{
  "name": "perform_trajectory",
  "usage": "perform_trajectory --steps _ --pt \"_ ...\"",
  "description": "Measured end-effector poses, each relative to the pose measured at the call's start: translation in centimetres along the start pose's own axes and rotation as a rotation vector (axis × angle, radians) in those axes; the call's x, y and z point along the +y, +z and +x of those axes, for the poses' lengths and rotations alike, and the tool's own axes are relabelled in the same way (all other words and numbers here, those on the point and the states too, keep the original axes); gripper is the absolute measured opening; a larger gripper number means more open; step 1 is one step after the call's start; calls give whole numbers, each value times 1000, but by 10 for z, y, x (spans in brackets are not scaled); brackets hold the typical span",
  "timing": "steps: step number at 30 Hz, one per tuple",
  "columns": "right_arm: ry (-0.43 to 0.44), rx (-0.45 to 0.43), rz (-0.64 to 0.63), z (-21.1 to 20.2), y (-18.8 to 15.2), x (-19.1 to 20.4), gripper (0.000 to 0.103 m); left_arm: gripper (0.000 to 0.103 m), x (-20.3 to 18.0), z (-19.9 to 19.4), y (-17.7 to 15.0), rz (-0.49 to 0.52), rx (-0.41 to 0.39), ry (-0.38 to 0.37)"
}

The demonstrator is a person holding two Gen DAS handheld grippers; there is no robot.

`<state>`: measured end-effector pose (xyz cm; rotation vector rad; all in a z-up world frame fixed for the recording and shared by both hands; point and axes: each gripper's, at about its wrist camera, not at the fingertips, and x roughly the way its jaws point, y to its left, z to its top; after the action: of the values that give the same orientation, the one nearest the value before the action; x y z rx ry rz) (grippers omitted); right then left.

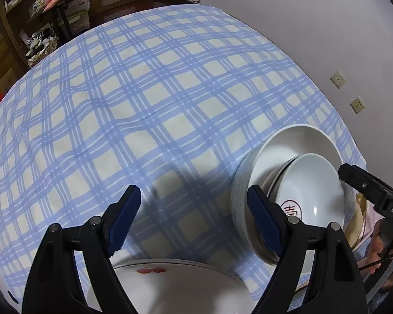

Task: Organize plates and bowls
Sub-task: 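Withdraw both open grippers from the bowl stack, then move both grippers to the large white bowl's rim and close them on it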

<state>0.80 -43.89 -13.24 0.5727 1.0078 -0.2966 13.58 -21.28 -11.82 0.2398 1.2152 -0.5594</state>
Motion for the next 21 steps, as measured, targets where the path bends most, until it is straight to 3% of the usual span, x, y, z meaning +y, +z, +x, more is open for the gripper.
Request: perform_trajectory --steps 12,21 --pt "-9 42 32 6 -2 -7 92 84 -1 4 6 21 32 -3" --pt "-29 68 36 10 -2 -7 82 85 -5 14 8 5 53 24"
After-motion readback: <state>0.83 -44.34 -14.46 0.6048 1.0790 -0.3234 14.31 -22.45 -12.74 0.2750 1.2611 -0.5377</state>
